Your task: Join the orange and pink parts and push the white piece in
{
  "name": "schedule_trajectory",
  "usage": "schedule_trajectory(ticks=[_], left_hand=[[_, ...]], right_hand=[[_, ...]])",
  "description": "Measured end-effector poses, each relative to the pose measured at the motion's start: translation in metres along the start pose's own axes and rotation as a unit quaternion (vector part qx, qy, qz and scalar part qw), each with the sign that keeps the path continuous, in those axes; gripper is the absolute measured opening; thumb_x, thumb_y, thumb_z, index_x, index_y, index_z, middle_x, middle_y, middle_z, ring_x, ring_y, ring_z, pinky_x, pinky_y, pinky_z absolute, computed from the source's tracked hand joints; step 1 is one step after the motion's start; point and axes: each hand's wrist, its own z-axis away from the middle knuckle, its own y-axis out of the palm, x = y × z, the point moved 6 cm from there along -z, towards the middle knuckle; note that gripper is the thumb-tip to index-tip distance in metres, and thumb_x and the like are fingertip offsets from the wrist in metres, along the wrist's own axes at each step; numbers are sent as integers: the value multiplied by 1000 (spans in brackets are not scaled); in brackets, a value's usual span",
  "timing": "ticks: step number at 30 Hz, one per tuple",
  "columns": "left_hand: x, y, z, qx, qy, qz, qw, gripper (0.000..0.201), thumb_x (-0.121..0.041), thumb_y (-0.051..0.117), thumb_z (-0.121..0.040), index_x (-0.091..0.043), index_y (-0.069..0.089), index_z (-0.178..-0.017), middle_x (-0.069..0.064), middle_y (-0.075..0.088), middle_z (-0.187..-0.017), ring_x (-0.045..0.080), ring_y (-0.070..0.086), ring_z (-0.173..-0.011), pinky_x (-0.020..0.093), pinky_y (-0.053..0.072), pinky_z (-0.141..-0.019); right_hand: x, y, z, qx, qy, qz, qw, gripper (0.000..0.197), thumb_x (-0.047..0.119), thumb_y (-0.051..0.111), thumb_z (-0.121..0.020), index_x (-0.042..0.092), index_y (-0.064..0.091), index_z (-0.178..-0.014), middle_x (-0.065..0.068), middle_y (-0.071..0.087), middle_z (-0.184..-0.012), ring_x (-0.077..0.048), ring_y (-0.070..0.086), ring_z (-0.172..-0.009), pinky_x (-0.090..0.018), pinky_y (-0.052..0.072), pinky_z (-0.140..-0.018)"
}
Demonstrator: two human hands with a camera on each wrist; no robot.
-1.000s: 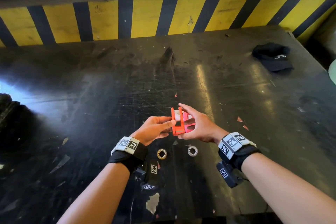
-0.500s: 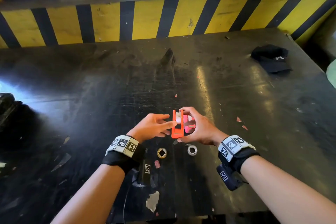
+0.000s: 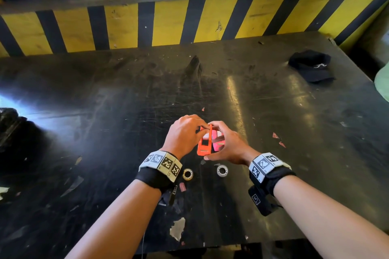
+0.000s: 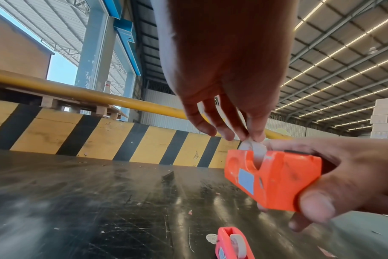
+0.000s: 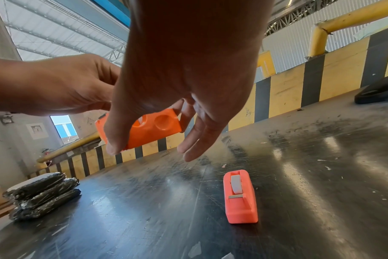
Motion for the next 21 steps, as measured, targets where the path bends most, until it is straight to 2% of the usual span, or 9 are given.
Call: schedule_trajectory(ticks=[5, 6, 9, 11, 13, 17, 21], left_hand=[[-3, 4, 6, 1, -13, 20, 1000, 14, -26, 69, -95, -23, 79, -104, -5, 70, -109, 14, 64, -96, 34, 56, -82], [-3, 6, 9, 6, -13, 18, 1000, 14, -27, 70, -95, -23, 80, -104, -5, 69, -109, 14, 63, -96, 34, 55, -82], [-2, 11, 16, 17, -21, 19, 999, 16, -30, 70, -95, -24, 79, -107, -7, 66, -112, 10, 58, -97, 28, 51, -81], [-1, 13, 20, 20, -32, 25, 999, 19, -31, 70, -95, -23, 79, -110, -6, 65, -113, 8, 55, -97, 24, 47, -81], [-1, 11, 20, 19, -37, 32, 999, 20, -31, 71, -95, -22, 79, -110, -5, 65, -113, 9, 55, -97, 25, 49, -81], [0, 7, 22, 17, -41, 39, 998, 18, -29, 72, -94, -24, 80, -109, -6, 64, -111, 11, 57, -98, 33, 55, -83], [0, 6, 29, 18, -45, 51, 997, 17, -31, 71, -94, -24, 80, -108, -7, 63, -111, 10, 56, -100, 33, 54, -86]], right_hand=[[-1, -2, 0, -14, -4, -19, 1000, 104, 38, 100, -62, 40, 38, -145, 13, 57, -139, -3, 67, -109, -15, 56, -77], [-2, -3, -1, -17, -3, -29, 999, 105, 38, 100, -62, 40, 37, -146, 13, 56, -141, -4, 67, -110, -18, 57, -81], [-2, -8, -2, -18, -1, -42, 999, 108, 41, 100, -61, 41, 37, -147, 11, 54, -146, -8, 68, -113, -36, 62, -92], [-1, -8, -3, -6, -2, -33, 999, 108, 38, 100, -62, 40, 36, -148, 10, 53, -146, -10, 68, -113, -36, 62, -91], [0, -8, -3, 1, -3, -28, 1000, 107, 36, 100, -63, 39, 35, -148, 10, 52, -146, -10, 67, -113, -31, 61, -88], [-1, -5, -3, 5, -1, -23, 1000, 109, 36, 100, -64, 41, 32, -149, 8, 51, -149, -8, 67, -111, -21, 56, -84], [0, -5, 0, 8, -5, -26, 1000, 111, 32, 97, -70, 47, 24, -153, 6, 50, -145, -2, 65, -99, -7, 47, -71]])
